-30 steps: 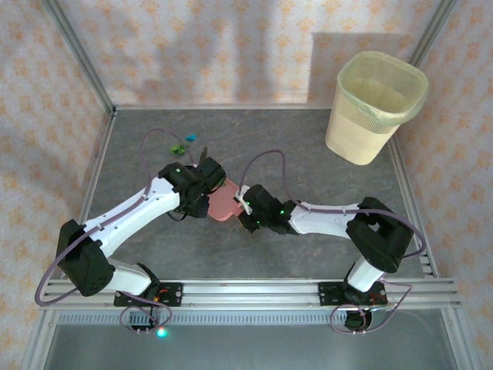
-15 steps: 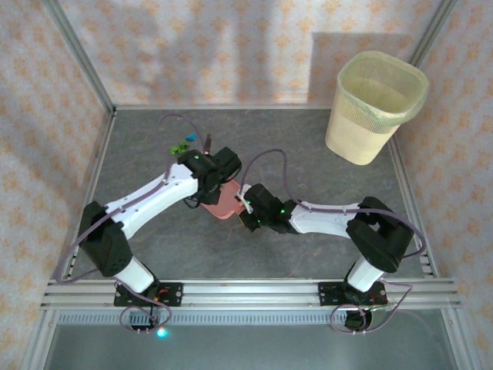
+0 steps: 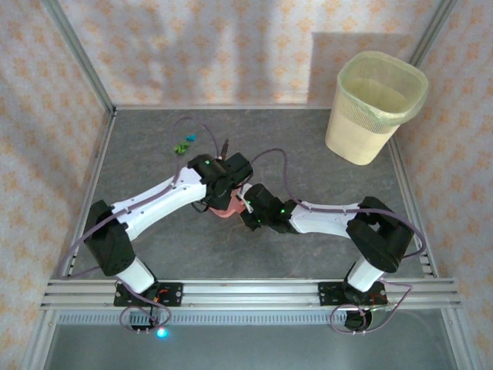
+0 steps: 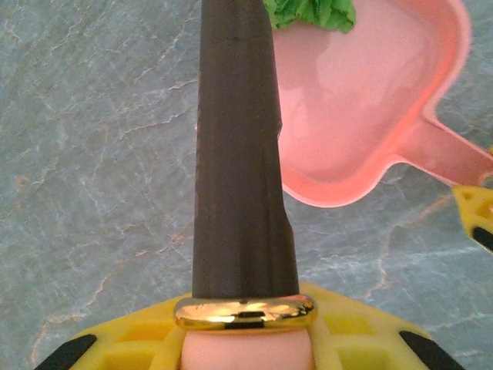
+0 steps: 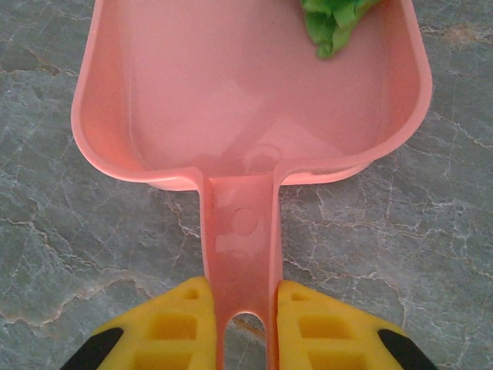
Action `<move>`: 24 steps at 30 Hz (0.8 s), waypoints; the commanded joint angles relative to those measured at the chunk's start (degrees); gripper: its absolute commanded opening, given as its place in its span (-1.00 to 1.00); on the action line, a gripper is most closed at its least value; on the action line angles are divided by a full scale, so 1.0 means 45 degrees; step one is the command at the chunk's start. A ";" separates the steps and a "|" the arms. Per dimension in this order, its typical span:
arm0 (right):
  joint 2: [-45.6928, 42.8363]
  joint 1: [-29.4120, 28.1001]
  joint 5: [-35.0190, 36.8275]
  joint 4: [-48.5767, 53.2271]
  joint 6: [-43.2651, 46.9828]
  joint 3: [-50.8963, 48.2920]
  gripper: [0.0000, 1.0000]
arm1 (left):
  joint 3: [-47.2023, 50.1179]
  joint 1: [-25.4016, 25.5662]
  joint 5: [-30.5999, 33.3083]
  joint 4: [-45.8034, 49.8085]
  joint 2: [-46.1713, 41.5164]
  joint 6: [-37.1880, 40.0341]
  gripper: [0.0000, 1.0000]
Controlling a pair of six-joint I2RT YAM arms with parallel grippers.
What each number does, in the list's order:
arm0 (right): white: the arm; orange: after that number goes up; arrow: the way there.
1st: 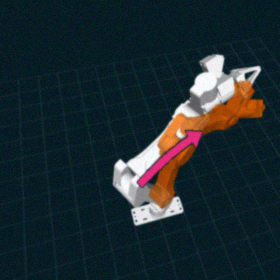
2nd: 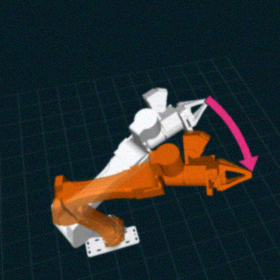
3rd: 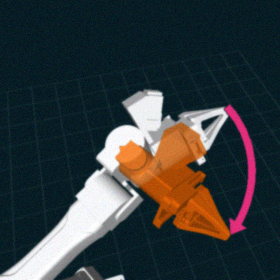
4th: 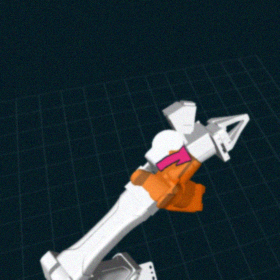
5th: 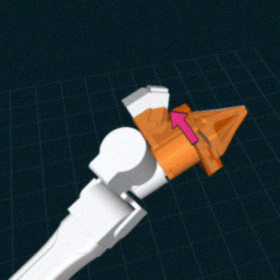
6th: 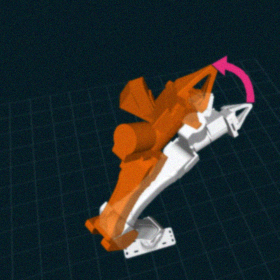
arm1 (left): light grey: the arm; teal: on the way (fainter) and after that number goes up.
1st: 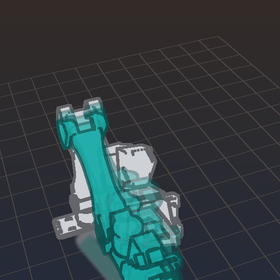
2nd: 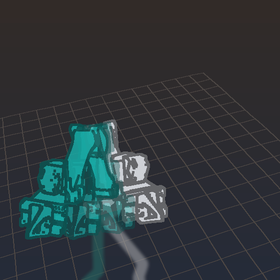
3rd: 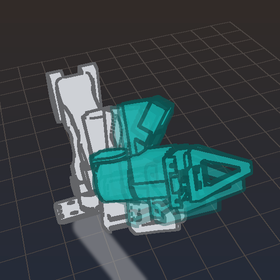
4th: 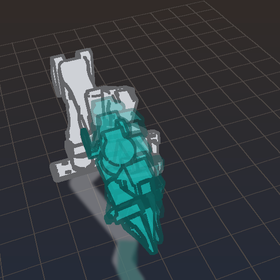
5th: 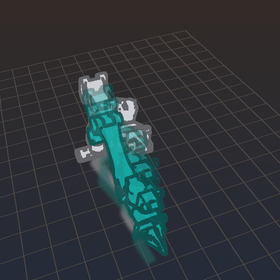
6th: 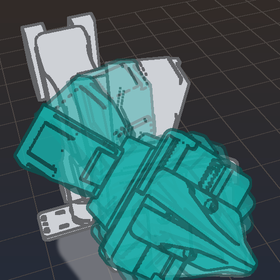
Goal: Sweep away the paper scraps from the table
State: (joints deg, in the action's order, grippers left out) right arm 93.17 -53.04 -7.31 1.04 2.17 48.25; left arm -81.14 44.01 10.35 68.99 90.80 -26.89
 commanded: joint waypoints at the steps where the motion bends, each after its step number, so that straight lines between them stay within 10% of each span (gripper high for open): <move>1: 0.0014 0.0107 0.0664 0.0562 -0.0015 0.0062 -1.00 | 0.0347 0.0174 -0.0238 -0.0199 -0.0930 0.0091 -1.00; 12: 0.0177 0.0106 0.0382 0.0311 -0.0029 0.0038 -1.00 | -0.0570 0.0053 0.4018 0.0489 -0.1877 -0.1355 -1.00; 24: 0.0235 0.0107 0.0142 0.0258 -0.0015 0.0064 -1.00 | -0.4119 -0.3484 0.4956 0.0318 0.1042 -0.1579 -1.00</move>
State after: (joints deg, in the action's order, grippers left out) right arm 93.17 -53.04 -7.42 0.99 2.17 48.25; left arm -96.51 29.78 29.28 70.26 91.02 -32.80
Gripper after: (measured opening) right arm 0.189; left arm 0.280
